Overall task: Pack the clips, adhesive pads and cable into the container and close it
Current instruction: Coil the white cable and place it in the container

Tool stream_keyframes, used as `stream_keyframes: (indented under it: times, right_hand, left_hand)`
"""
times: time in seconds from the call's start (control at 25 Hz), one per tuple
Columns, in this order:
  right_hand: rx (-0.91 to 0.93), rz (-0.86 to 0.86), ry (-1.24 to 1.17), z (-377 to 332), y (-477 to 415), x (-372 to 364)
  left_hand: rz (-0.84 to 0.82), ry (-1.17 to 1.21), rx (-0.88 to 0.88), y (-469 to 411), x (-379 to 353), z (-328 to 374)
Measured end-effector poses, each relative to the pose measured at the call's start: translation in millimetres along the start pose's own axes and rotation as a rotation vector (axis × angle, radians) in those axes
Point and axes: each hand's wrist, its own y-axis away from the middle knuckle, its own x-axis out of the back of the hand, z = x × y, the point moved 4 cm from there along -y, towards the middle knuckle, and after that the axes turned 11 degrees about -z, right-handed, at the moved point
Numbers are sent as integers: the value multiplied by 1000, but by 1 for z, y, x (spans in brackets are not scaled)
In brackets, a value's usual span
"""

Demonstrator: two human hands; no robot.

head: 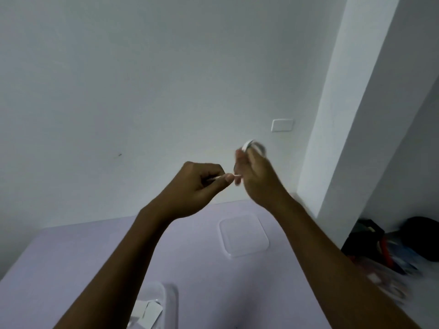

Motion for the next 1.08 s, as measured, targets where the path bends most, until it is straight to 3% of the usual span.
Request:
stream_keyframes:
  times: [0.12,0.24,0.32,0.44,0.56,0.68,0.76,0.88,1.08]
  right_hand:
    - [-297,-391,-222,18,16,-21]
    - [-343,-590,-756,-4,32,-31]
    - [-259,-529,-1110,-23,30,-31]
    - [-2,-180,-1406,-33,16,-12]
    - [145,90,-1155,-23,7,8]
    - [132,162,-334,-8,6,16]
    - [-12,27,103,8,8,9]
    - [-284,-226,99,29,18,-3]
    - [-397,-485,-217,16,28,-14]
  left_hand:
    - [121,-27,-6,-4,24,-3]
    - [209,96,63,-8,23,-20]
    - [223,145,127,-9,11,-29]
    - [74,87,190,-6,-18,-36]
    - [-148,-43,197,1,-42,-29]
    - [-223,-150,179,3,-41,-18]
    - [-169,-253,166,3,-27,-13]
    - [-63,-382,85,4,-8,-6]
    - [-5,-279,23,9,4,-6]
